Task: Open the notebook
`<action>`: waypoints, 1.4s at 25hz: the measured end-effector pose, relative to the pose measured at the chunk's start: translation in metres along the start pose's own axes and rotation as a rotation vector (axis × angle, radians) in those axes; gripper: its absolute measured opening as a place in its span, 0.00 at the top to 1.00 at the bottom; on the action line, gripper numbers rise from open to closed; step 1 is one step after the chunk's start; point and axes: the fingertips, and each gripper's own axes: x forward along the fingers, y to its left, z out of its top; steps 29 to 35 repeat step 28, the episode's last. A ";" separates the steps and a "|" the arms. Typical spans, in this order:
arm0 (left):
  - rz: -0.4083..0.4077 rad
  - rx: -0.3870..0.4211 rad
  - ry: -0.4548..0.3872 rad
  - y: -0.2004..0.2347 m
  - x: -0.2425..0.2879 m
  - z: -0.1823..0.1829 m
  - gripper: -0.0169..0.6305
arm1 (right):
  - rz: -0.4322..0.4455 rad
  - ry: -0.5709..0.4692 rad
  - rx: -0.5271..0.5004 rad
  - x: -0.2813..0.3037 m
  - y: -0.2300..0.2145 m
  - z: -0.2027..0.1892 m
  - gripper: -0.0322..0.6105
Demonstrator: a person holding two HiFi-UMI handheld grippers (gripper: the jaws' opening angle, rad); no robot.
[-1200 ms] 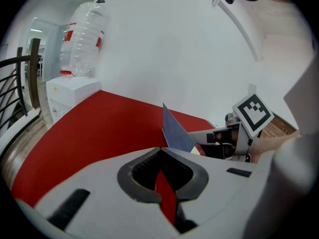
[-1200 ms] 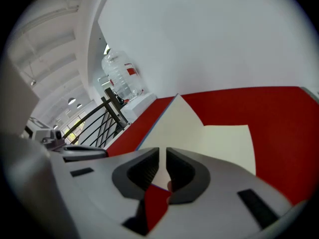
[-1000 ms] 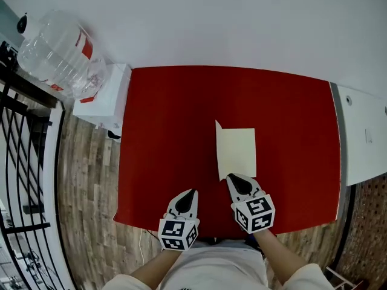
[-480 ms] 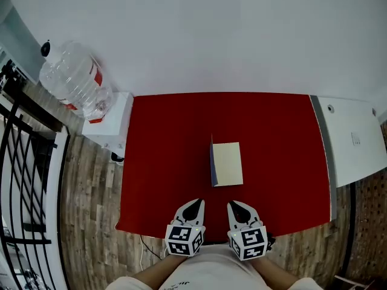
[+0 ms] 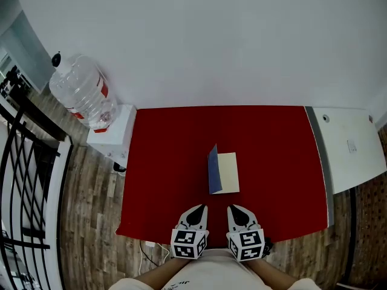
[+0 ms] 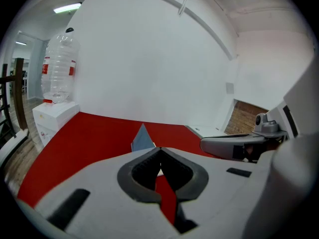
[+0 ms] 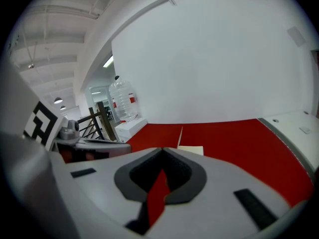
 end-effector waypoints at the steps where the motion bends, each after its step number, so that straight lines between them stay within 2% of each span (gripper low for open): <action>1: 0.003 0.003 -0.002 0.000 0.000 0.001 0.96 | 0.001 0.005 0.001 0.000 -0.001 0.000 0.94; 9: 0.013 0.012 -0.020 0.004 0.002 0.008 0.96 | 0.013 0.040 -0.014 0.005 0.000 -0.003 0.94; 18: -0.012 0.026 -0.016 -0.003 0.009 0.011 0.96 | -0.002 0.043 -0.004 0.004 -0.010 -0.005 0.94; 35: -0.007 0.028 -0.014 -0.004 0.010 0.011 0.96 | 0.010 0.045 -0.006 0.006 -0.010 -0.004 0.94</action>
